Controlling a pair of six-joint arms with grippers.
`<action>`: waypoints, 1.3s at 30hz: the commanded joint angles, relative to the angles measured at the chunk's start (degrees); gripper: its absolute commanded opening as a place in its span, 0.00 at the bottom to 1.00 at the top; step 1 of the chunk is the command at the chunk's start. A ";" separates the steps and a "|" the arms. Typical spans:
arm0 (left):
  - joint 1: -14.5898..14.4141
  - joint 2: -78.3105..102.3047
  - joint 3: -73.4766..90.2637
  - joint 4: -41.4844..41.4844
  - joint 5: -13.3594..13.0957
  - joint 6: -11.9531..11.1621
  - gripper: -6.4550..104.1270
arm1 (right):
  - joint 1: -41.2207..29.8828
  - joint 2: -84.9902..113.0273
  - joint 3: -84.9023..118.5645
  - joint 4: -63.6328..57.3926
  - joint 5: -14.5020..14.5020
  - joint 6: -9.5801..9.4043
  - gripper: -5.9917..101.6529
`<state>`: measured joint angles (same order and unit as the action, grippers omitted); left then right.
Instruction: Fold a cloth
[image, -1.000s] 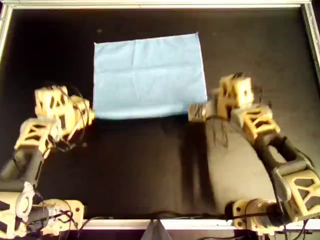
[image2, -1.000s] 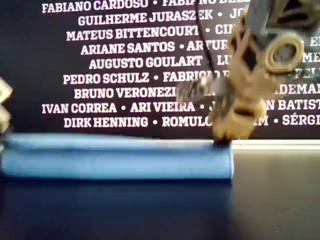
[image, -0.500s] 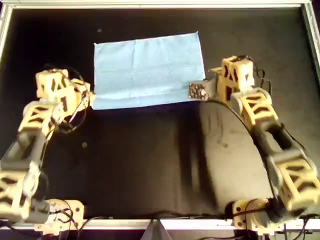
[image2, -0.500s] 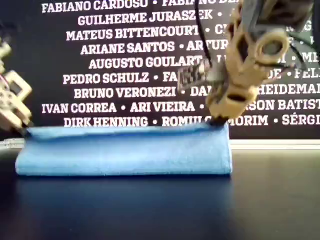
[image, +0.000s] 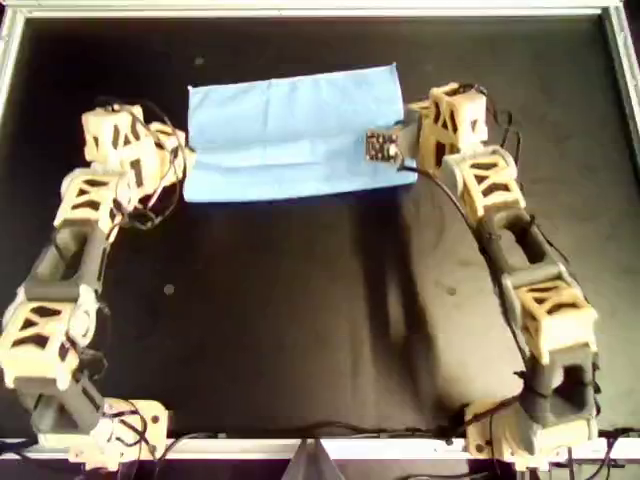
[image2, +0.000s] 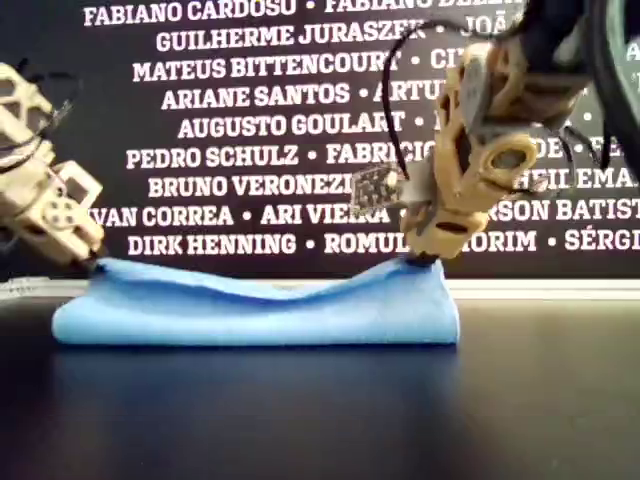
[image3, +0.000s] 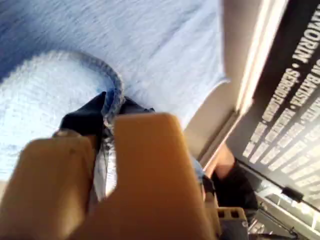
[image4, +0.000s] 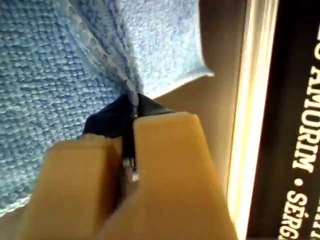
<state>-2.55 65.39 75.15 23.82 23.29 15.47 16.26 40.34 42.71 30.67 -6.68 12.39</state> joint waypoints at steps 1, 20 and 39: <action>-0.26 -0.79 -7.47 -1.14 -0.26 -0.35 0.05 | -0.35 -1.85 -11.78 -1.58 -0.53 0.18 0.06; -0.35 -14.94 -27.42 -1.14 -0.26 -0.35 0.05 | -2.11 -29.09 -50.89 -2.55 -0.44 0.18 0.08; -0.26 -15.03 -27.51 -1.14 -0.26 0.53 0.50 | -2.81 -28.39 -50.54 -8.79 -0.44 0.18 0.45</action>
<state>-2.55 48.34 51.68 23.82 23.29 15.64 13.80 8.00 -2.64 24.08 -7.29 12.39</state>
